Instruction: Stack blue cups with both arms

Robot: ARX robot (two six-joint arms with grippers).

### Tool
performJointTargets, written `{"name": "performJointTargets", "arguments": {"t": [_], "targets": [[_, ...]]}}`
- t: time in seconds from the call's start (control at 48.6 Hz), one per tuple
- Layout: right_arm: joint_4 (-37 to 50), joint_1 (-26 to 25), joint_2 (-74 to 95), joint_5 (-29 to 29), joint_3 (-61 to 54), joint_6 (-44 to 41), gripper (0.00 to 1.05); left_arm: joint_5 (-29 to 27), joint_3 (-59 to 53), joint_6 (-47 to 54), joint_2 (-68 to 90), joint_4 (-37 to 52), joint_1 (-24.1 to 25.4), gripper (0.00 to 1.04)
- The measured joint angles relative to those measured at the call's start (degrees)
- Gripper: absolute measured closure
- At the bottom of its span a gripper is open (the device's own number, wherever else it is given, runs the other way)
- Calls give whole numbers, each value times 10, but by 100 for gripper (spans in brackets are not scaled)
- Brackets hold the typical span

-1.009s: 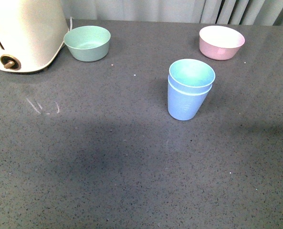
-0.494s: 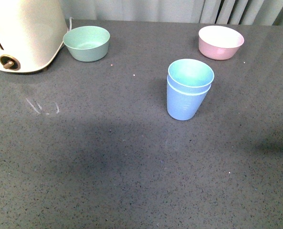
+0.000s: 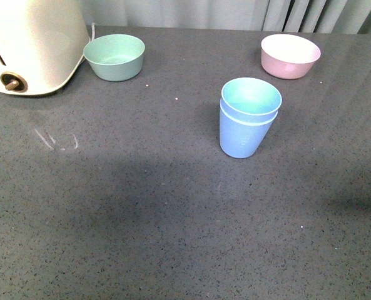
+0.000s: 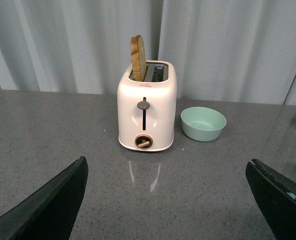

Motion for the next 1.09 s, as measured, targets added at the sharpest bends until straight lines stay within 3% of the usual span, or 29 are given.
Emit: {"name": "performJointTargets", "arguments": {"t": [0.412,0.515,0.824,1.091], "targets": [[-77,0,-78,0,0,0,103,0,0,0,0,0,0,9],[-173,0,-158,1,0,0,103,0,0,0,0,0,0,9],[-179,0,-177,0,0,0,103,0,0,0,0,0,0,9],[-179,0,-177,0,0,0,59,0,0,0,0,0,0,9]]}}
